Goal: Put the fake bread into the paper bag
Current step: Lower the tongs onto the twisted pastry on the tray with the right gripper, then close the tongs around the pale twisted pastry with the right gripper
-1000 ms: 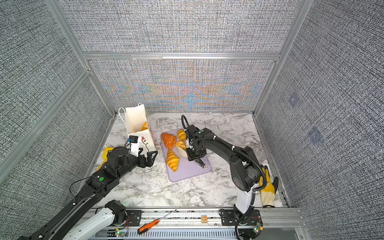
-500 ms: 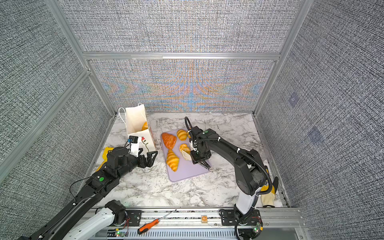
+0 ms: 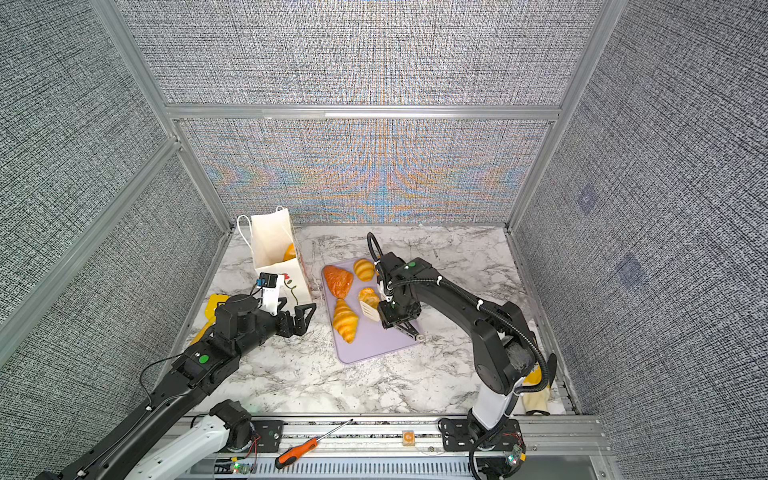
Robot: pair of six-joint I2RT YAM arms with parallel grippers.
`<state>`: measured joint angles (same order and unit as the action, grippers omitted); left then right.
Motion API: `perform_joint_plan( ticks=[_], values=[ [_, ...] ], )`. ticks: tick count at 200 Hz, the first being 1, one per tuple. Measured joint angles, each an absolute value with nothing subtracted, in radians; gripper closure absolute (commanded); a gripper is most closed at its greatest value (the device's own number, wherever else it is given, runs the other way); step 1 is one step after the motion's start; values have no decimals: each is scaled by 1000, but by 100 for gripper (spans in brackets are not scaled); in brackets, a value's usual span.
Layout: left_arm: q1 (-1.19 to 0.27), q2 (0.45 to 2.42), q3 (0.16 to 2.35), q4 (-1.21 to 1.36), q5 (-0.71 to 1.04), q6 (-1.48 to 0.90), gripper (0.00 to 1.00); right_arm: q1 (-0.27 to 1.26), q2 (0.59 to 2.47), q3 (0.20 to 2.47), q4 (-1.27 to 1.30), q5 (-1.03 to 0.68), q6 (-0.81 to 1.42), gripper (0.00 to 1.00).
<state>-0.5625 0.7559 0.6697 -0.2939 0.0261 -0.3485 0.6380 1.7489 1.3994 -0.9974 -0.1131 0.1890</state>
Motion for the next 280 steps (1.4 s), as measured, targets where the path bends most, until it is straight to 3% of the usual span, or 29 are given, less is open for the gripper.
perform_joint_plan(
  ticks=[198,280],
  values=[
    [-565,726,660,-310,7,-348,1,648,1879,1492,-1024,-60,177,42],
    [-565,729,660,-311,1,-348,1,648,1894,1511,-1051,-51,147,53]
  ],
)
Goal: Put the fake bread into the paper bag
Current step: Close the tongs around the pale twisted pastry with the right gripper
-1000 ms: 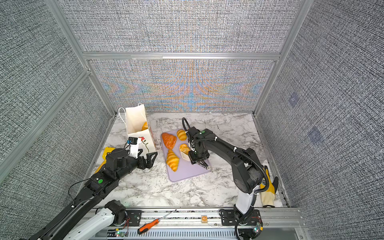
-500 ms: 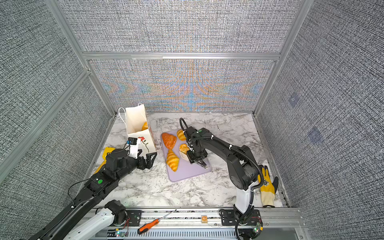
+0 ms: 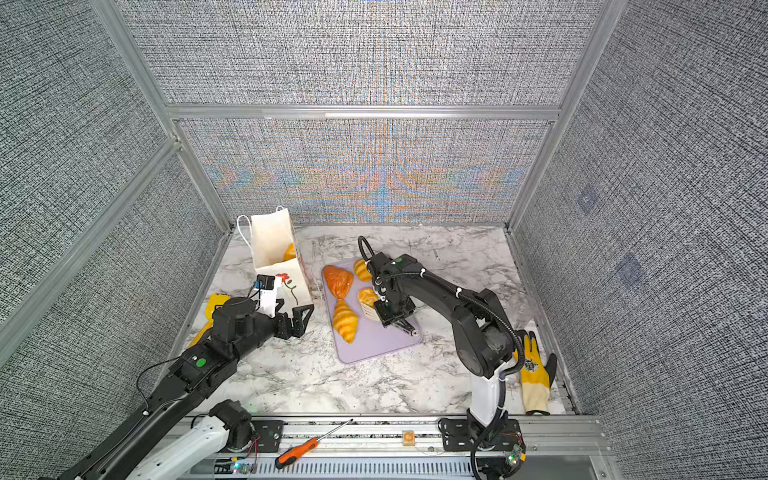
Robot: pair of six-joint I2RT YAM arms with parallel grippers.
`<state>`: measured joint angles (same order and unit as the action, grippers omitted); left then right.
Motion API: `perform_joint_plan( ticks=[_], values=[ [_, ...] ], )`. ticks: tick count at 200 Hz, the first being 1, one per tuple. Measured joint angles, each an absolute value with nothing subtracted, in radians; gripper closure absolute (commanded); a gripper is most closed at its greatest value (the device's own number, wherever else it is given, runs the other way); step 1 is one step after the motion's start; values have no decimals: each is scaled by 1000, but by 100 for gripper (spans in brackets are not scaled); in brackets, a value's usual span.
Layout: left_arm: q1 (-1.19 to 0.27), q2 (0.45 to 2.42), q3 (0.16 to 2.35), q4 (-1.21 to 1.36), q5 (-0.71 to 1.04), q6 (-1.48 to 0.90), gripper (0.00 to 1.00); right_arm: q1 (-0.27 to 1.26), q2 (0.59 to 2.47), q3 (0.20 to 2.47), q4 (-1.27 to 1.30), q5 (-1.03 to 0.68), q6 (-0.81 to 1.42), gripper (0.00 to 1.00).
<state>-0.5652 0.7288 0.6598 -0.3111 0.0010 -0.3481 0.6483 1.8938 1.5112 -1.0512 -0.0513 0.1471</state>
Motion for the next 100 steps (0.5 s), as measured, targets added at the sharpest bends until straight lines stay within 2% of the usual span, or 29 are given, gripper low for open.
perform_joint_plan(
  ticks=[100],
  values=[
    [-565,737,660,-309,11,-348,1,632,1847,1516,-1054,-81,124,60]
  ],
)
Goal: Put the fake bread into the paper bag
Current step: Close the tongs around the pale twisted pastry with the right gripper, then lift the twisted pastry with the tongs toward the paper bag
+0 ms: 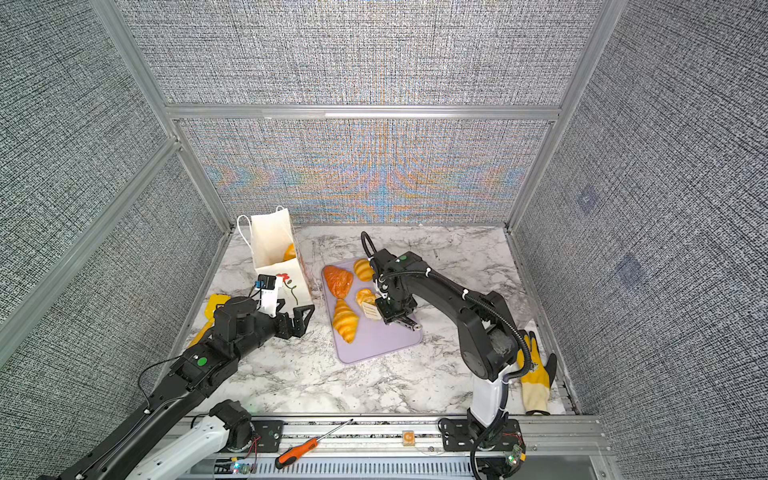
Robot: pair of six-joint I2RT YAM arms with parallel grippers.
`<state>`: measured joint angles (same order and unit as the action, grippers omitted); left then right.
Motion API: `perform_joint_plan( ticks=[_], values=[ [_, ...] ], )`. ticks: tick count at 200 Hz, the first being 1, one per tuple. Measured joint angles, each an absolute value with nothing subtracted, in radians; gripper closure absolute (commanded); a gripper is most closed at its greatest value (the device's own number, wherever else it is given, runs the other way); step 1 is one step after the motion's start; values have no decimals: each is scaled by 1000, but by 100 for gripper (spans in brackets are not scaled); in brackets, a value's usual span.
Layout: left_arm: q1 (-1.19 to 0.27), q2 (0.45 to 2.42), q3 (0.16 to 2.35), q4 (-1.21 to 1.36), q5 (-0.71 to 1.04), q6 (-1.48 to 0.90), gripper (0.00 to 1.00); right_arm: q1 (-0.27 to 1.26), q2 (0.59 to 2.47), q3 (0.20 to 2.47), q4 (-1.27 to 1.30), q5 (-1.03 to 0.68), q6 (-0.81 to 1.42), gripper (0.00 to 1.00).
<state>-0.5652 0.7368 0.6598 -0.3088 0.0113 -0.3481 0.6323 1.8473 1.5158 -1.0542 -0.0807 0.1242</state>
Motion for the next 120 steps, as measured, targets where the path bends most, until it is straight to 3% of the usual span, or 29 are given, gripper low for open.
perform_joint_plan(
  ticks=[120],
  values=[
    [-565,725,663,-310,26,-349,1,630,1766,1543,-1031,-156,134,61]
  ],
)
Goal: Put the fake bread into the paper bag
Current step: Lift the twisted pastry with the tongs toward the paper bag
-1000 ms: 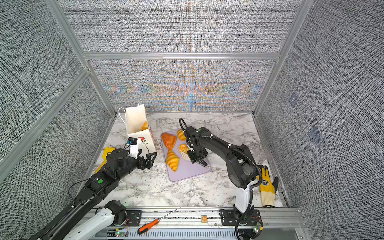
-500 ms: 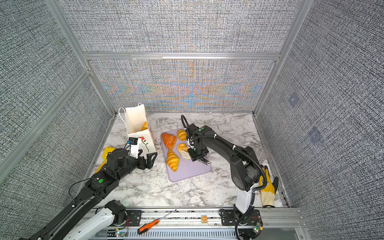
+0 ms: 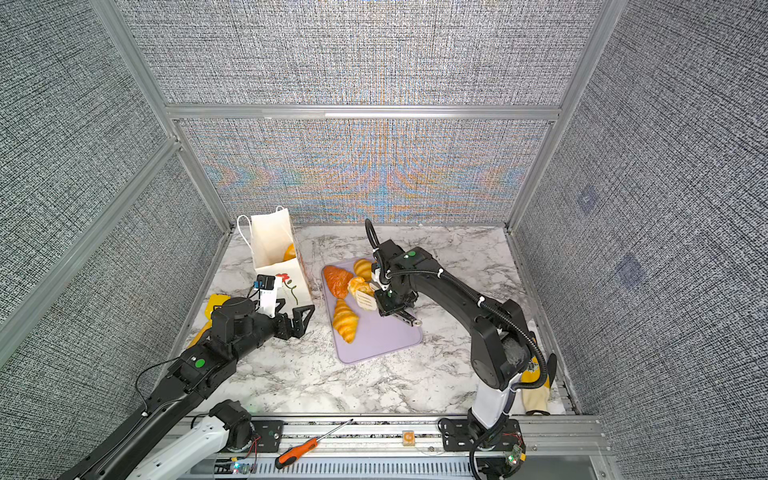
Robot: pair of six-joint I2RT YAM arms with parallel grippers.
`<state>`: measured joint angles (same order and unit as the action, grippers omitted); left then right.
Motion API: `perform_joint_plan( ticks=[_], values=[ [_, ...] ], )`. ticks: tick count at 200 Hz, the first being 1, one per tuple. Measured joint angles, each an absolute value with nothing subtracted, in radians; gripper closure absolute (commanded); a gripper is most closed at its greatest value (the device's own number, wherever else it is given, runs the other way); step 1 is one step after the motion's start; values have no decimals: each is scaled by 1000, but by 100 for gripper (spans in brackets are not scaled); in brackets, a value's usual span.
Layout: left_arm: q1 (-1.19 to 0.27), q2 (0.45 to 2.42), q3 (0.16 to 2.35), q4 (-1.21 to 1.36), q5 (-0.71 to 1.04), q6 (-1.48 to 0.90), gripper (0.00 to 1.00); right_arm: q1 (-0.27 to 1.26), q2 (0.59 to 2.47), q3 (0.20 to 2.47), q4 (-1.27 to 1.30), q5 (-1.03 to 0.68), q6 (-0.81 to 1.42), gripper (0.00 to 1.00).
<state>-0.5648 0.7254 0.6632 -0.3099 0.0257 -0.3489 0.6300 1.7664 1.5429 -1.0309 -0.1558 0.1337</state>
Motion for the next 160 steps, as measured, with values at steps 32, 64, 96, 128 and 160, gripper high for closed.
perform_joint_plan(
  ticks=[32,64,96,128,160],
  values=[
    [-562,731,675,-316,14,-353,1,643,1758,1556,-1025,-167,144,61],
    [-558,731,700,-325,-23,-370,1,653,1751,1581,-1021,-178,152,61],
    [-546,726,719,-358,-50,-374,1,659,1748,1602,-1020,-193,155,61],
    [-524,713,746,-388,-58,-374,1,667,1732,1627,-1019,-203,162,61],
    [-492,710,776,-406,-56,-366,1,675,1711,1658,-1018,-222,175,61]
  ],
)
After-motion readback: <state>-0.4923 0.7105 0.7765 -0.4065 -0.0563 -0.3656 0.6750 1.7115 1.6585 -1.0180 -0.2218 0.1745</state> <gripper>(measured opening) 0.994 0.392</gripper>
